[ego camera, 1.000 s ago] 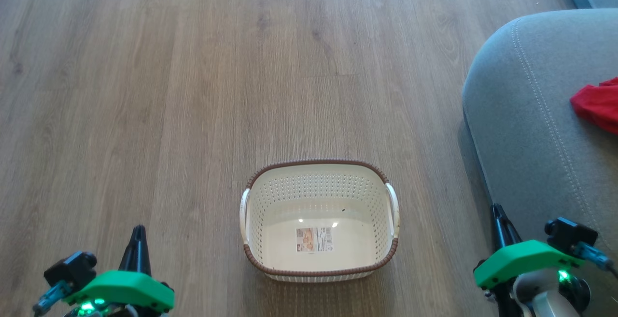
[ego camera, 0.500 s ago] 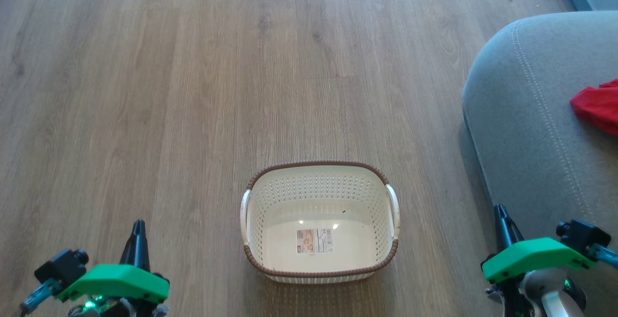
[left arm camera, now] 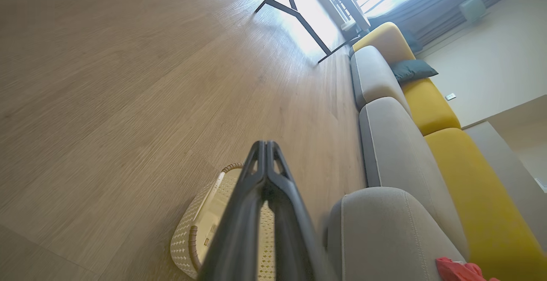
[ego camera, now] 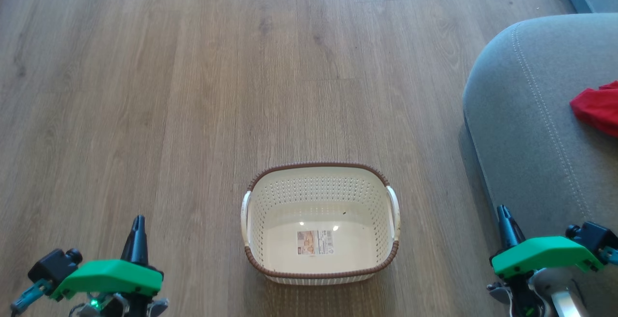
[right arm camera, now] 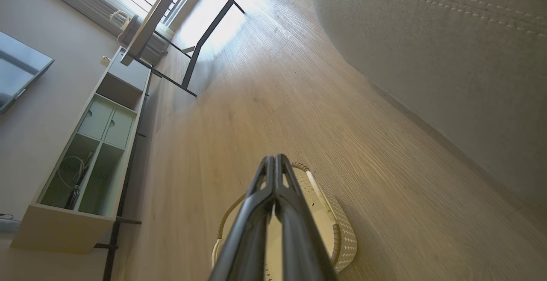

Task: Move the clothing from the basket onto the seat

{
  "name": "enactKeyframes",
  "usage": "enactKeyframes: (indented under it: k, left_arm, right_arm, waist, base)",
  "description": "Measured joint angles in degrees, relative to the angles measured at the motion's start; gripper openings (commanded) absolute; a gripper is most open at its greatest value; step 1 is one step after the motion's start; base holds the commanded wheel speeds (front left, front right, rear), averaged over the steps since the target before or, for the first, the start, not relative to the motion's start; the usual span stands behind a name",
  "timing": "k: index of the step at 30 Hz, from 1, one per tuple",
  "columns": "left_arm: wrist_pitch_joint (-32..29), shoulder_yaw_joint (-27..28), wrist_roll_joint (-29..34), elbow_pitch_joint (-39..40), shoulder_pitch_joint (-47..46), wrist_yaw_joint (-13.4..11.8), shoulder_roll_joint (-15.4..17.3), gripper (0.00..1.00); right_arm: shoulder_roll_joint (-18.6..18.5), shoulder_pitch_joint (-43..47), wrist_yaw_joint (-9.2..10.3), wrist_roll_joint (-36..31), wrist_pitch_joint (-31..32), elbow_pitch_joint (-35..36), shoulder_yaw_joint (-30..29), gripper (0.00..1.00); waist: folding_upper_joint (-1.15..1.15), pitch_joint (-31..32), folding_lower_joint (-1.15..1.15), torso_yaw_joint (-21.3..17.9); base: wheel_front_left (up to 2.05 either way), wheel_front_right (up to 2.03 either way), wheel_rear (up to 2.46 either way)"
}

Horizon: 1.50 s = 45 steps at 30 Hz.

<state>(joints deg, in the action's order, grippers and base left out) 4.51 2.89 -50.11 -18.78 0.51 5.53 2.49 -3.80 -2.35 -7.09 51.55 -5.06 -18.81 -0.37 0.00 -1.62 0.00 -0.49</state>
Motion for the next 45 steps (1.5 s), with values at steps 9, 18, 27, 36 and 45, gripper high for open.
enactKeyframes:
  k: [9,18,27,36,45]
  left_arm:
    - [-1.51,0.22,-5.15,0.3,-0.6,0.05,0.0,0.0]
    - [-3.14,0.58,-11.65,0.71,-0.71,0.49,0.0,0.0]
    - [-4.5,0.83,-17.52,1.03,-1.56,0.53,0.0,0.0]
    - [-6.09,1.05,-23.31,1.33,-1.87,0.58,0.0,0.0]
    - [-7.56,1.27,-29.21,1.8,-2.2,1.04,0.0,0.0]
  right_arm:
    - [0.0,-0.02,0.0,5.08,1.05,0.29,-0.85,0.0]
    - [0.01,-0.04,0.0,11.45,2.98,0.59,-1.74,0.0]
    - [0.02,-0.08,0.0,17.2,4.35,1.08,-2.61,0.0]
    - [0.04,-0.82,0.0,22.83,6.01,1.42,-3.42,0.0]
    - [0.12,-0.82,0.01,28.58,7.13,1.76,-4.27,0.0]
  waist:
    - [0.0,0.18,0.0,0.06]
    - [0.0,0.41,0.0,0.14]
    - [0.0,0.61,0.0,0.21]
    - [0.0,0.82,0.0,0.28]
    - [0.0,1.03,0.0,0.35]
  base:
    - [0.0,0.0,0.0]
    - [0.0,0.0,0.0]
    - [0.0,0.0,0.0]
    - [0.0,0.0,0.0]
    - [0.0,0.0,0.0]
